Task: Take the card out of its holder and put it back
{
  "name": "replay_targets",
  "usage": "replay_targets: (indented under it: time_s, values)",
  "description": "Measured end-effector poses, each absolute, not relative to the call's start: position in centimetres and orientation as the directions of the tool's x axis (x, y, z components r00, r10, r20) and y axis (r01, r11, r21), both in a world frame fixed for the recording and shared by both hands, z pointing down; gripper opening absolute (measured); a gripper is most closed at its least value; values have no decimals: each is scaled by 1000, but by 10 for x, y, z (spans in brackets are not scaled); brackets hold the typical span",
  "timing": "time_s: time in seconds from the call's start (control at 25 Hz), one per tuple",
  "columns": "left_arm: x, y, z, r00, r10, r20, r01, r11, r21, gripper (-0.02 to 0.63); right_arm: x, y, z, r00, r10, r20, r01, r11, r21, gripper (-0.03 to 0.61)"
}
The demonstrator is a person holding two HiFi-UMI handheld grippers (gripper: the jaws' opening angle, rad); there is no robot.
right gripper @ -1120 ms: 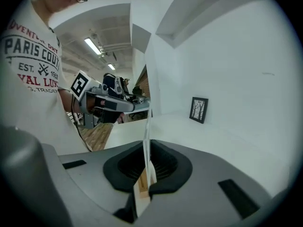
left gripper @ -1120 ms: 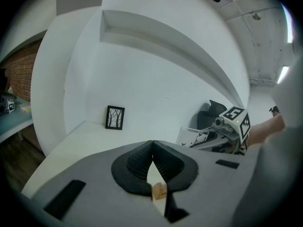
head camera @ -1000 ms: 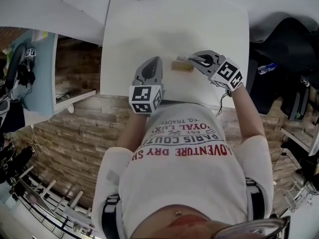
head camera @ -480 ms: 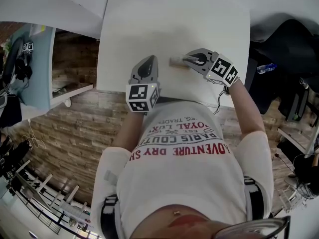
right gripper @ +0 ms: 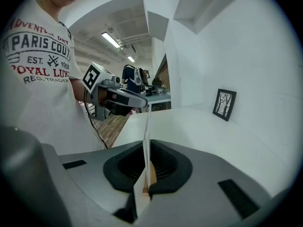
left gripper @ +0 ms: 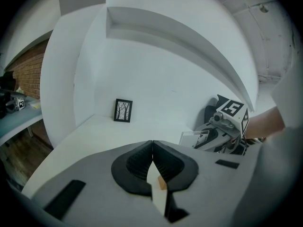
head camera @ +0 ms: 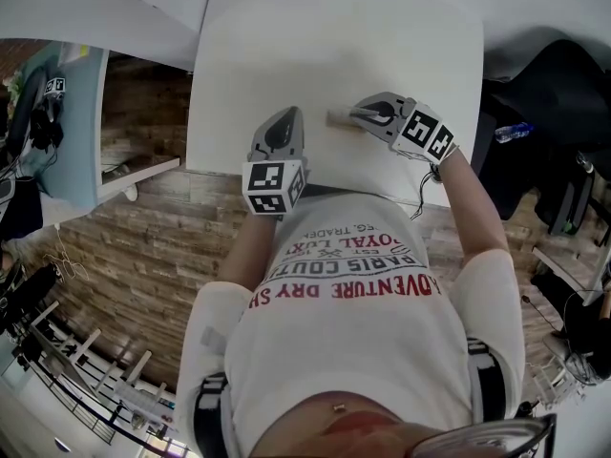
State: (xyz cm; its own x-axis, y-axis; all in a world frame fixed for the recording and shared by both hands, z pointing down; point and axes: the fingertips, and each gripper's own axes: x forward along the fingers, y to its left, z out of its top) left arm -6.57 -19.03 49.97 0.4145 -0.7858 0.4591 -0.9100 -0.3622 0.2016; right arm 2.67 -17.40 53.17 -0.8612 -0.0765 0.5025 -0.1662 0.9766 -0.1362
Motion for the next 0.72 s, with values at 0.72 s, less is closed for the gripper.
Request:
replay_targets:
  time_s: [0.72]
  values:
    - [-69,-191,511,385,-780,493,-923,-331,197,25,29,-169,578,-853,-14,521,-117,979,-165,35]
